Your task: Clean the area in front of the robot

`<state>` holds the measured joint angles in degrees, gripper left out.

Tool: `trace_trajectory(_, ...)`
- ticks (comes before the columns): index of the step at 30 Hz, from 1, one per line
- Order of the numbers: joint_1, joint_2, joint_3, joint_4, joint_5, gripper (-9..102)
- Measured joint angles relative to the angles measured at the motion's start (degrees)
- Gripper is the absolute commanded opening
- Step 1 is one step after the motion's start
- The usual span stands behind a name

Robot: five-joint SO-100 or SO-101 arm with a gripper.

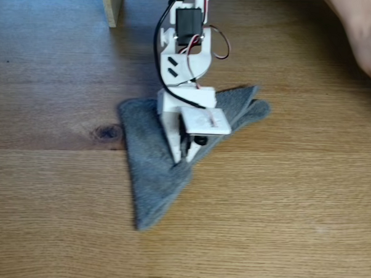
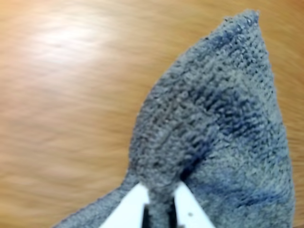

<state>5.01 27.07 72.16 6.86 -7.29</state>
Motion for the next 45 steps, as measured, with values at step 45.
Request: trace_trajectory(45,46.6,55.8,35.9,54.0,-8.7,0)
